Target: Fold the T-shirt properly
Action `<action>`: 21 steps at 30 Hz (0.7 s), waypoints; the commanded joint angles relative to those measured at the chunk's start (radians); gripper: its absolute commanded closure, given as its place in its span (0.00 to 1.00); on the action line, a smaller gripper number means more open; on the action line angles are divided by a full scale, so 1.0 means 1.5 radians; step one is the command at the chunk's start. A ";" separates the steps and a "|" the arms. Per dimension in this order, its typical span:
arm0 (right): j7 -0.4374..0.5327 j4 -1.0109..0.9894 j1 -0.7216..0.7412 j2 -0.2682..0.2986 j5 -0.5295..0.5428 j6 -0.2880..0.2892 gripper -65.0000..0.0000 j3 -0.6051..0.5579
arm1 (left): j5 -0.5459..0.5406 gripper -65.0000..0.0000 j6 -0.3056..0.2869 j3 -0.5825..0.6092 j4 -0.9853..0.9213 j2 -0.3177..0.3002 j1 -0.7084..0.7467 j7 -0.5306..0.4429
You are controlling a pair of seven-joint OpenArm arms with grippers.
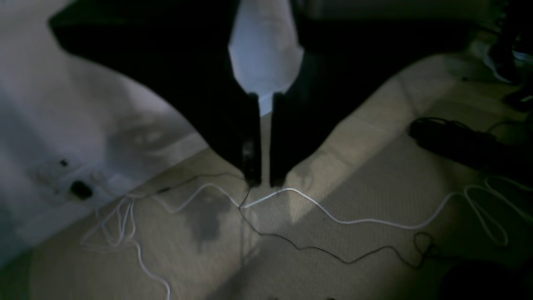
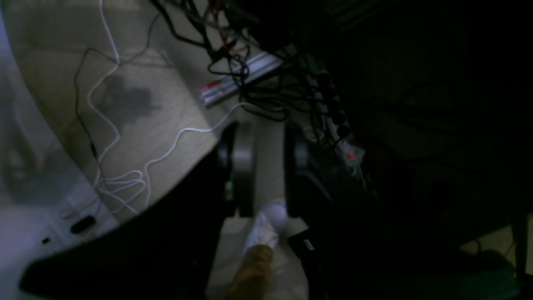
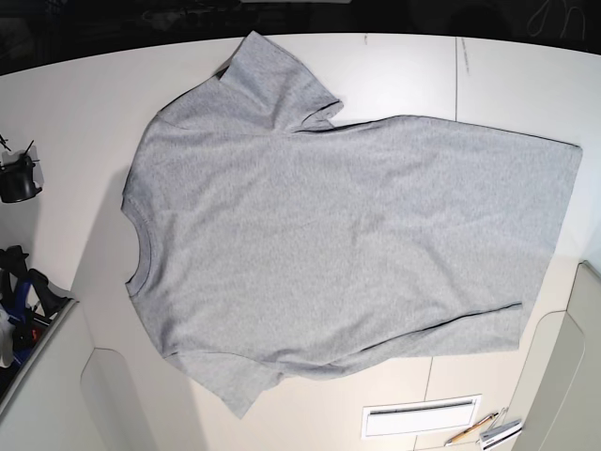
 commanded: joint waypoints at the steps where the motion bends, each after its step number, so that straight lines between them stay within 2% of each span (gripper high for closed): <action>1: 0.004 0.018 -0.016 0.007 0.005 0.003 0.81 0.002 | -0.002 0.93 -0.002 -0.015 0.022 -0.007 0.023 0.002; 7: -0.010 0.086 -0.048 0.017 0.011 0.002 0.81 0.011 | 0.008 0.93 -0.006 -0.153 0.134 -0.009 0.100 -0.006; 11: -0.032 0.117 -0.051 0.024 0.041 0.001 0.81 0.019 | 0.007 0.93 -0.053 -0.245 0.214 -0.009 0.148 -0.009; 17: -0.042 0.155 -0.051 0.024 0.069 0.001 0.81 0.065 | 0.002 0.93 -0.055 -0.355 0.303 -0.009 0.176 -0.010; 19: -0.042 0.170 -0.051 0.024 0.085 0.001 0.81 0.089 | -0.018 0.93 -0.056 -0.389 0.321 -0.009 0.176 -0.010; 21: -0.042 0.187 -0.051 0.024 0.100 0.001 0.81 0.115 | -0.048 0.93 -0.082 -0.423 0.338 -0.009 0.176 -0.011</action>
